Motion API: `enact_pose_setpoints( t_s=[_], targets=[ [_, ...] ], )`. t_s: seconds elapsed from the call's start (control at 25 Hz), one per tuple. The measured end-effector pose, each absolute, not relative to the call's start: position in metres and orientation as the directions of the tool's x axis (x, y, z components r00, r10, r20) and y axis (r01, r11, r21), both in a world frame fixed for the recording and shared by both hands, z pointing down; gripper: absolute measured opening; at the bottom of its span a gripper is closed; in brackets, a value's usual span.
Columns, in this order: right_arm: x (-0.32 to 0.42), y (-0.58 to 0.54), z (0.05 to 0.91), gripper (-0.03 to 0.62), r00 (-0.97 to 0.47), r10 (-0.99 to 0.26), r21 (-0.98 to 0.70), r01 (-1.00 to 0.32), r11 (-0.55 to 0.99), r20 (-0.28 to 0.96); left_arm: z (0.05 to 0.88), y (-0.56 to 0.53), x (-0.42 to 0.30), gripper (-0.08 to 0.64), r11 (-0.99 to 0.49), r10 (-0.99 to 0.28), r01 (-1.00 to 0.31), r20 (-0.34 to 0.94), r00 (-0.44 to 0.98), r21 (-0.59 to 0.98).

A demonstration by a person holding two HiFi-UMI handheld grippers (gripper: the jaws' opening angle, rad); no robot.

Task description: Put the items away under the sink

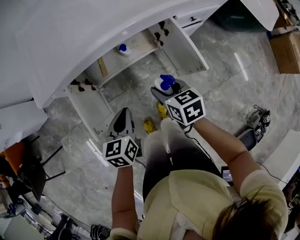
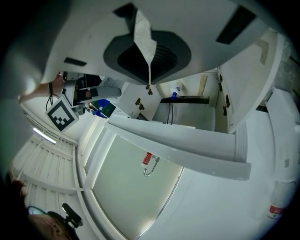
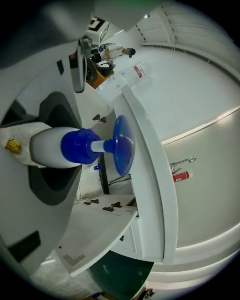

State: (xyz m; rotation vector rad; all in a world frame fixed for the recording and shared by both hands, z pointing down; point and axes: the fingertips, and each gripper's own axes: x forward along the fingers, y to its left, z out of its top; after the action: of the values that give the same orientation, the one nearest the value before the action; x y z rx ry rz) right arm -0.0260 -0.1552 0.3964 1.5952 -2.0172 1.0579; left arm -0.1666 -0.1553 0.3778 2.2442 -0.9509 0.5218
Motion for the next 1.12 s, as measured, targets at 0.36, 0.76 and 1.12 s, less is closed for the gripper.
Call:
enact_pose_setpoints(
  t_s=[0.36, 0.76, 1.12],
  targets=[
    [-0.006, -0.177, 0.463, 0.216, -0.292, -0.648, -0.351, -0.936, 0.041, 0.703, 0.439, -0.168, -0.146, 0.046, -0.512, -0.445, -0.754, 0.624, 0.643, 0.411],
    [0.017, -0.189, 0.529, 0.216, -0.244, -0.644, -0.321, -0.947, -0.002, 0.725, 0.487, -0.175, -0.121, 0.047, -0.546, -0.398, -0.740, 0.656, 0.642, 0.393],
    [0.037, -0.208, 0.584, 0.216, -0.194, -0.642, -0.260, -0.966, -0.009, 0.742, 0.524, -0.183, -0.101, 0.047, -0.544, -0.361, -0.735, 0.678, 0.641, 0.406]
  ],
)
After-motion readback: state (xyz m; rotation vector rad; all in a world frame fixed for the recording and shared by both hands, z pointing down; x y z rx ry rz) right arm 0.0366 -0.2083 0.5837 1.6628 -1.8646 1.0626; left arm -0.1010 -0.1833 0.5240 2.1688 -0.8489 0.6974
